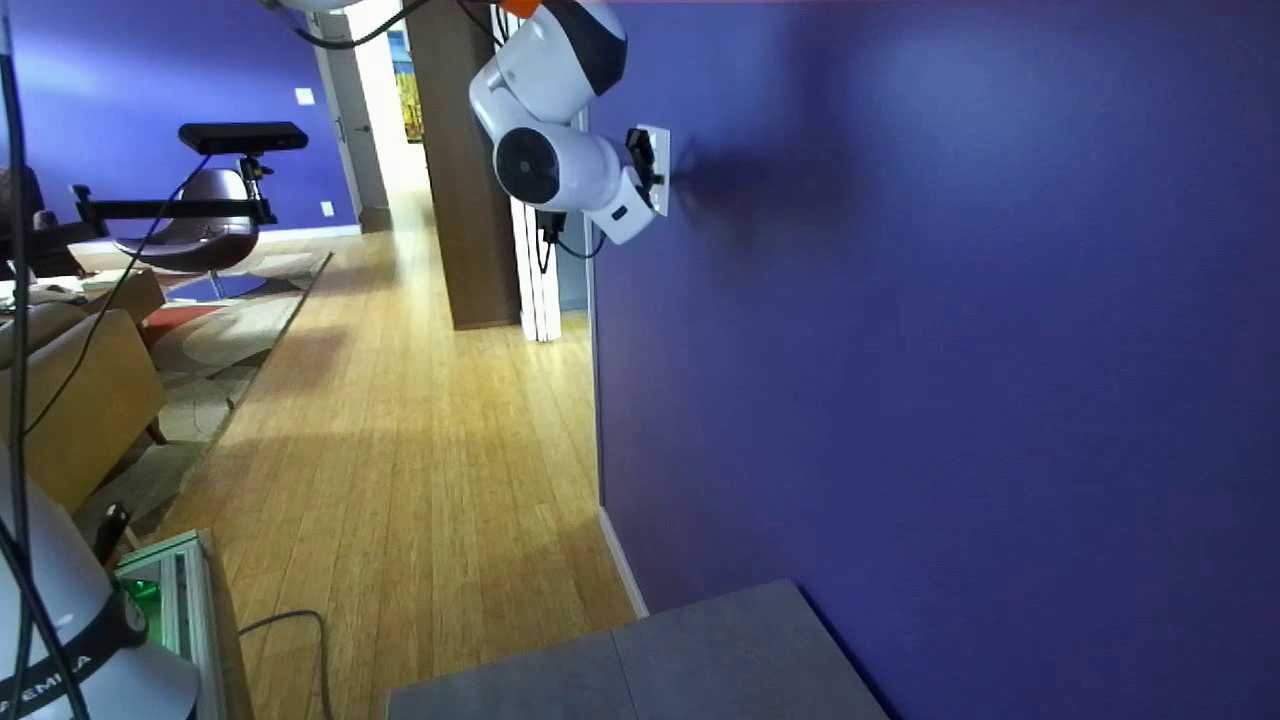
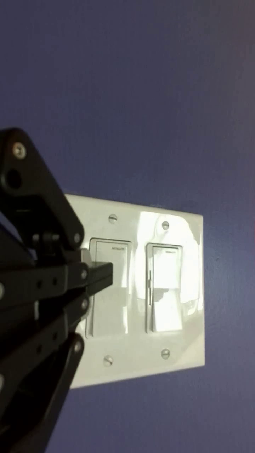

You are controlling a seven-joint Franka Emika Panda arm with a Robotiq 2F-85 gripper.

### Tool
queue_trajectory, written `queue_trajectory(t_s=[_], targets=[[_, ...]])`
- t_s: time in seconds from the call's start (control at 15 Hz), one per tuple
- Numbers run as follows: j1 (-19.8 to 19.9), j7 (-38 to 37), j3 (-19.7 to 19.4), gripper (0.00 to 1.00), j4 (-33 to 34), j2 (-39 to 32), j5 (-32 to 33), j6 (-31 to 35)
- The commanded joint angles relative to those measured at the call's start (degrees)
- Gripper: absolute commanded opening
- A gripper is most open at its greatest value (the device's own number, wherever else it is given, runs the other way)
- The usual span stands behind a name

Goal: Turn on the light switch on the right

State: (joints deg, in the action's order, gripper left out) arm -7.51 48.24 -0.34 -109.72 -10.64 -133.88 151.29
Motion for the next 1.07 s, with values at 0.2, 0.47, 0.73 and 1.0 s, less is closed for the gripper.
queue_trajectory(t_s=[0.2, 0.47, 0.73, 1.0], targets=[[-0.14, 0.61, -0.38, 0.0, 4.4, -0.1, -4.1, 2.89], [-0.06, 0.62, -0.35, 0.0, 4.33, 0.24, -5.08, 2.37], [-0.07, -0.12, -0.19, 0.0, 3.91, 0.31, -4.54, 2.55], [-0.29, -8.66, 1.03, 0.0, 1.82, 1.21, 5.04, 7.18]])
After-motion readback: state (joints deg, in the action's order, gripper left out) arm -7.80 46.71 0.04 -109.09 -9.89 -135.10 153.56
